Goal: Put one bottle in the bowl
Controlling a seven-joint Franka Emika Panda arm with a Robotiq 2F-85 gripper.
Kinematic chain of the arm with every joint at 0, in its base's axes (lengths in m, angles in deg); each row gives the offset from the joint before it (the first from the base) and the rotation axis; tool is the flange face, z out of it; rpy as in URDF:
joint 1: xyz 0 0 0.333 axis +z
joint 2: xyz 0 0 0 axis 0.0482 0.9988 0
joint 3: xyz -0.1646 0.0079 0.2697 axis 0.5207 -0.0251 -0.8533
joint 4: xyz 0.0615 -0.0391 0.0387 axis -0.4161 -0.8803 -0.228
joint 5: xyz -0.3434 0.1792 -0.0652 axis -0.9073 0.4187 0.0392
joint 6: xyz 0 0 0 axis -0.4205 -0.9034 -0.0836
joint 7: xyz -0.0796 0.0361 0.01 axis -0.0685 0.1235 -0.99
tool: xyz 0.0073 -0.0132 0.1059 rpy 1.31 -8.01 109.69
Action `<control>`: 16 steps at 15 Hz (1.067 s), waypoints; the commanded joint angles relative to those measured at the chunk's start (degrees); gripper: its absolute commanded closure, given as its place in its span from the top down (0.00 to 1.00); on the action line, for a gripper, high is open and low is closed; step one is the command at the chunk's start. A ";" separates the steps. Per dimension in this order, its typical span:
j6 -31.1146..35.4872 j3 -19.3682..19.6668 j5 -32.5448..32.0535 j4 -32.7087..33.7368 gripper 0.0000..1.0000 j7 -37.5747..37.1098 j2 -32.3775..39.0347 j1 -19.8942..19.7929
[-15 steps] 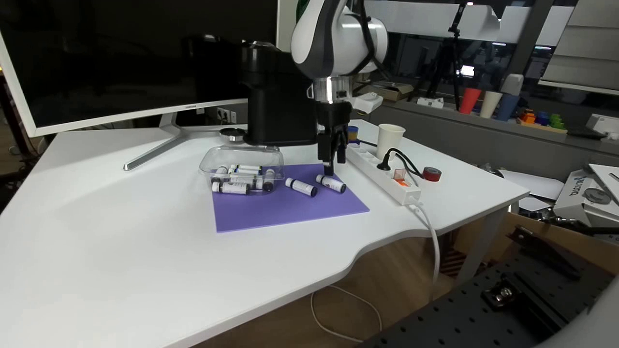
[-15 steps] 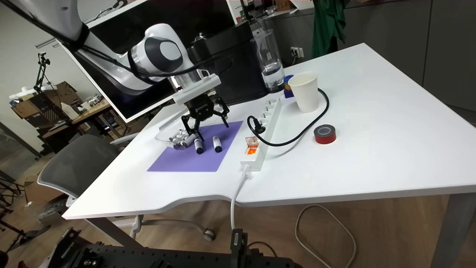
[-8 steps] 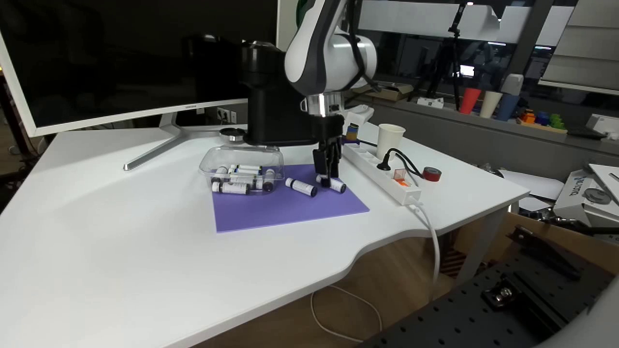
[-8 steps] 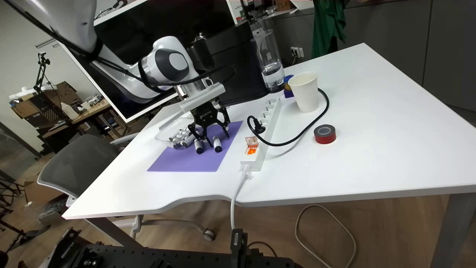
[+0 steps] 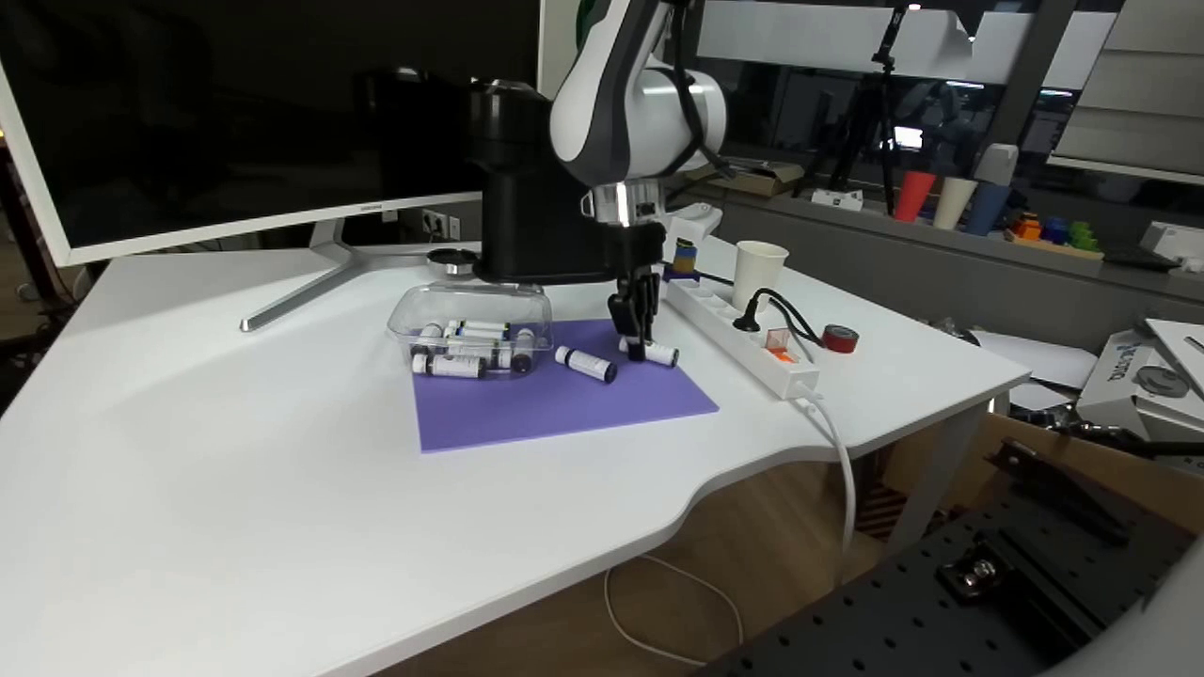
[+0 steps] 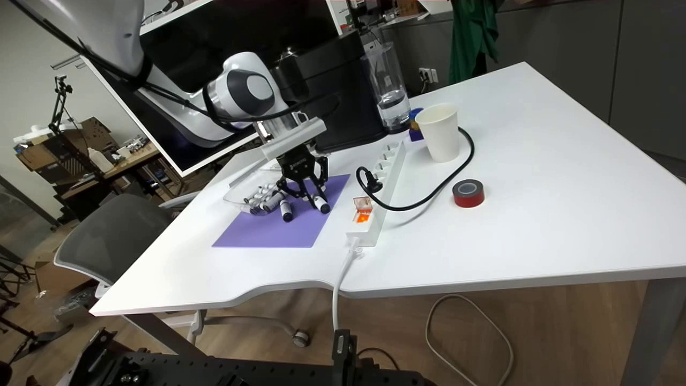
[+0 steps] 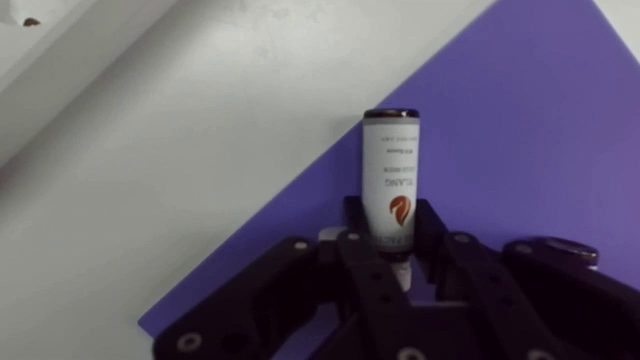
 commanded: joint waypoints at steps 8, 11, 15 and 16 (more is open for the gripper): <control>0.87 -1.42 -2.19 -3.44 0.07 -2.44 -10.50 1.90; -0.04 -2.10 -3.20 -2.18 0.07 -2.59 -13.20 3.74; -0.87 -4.31 -3.14 -0.11 0.07 -1.87 -14.13 6.26; -1.18 -5.10 -2.53 0.40 0.07 -1.42 -13.82 6.61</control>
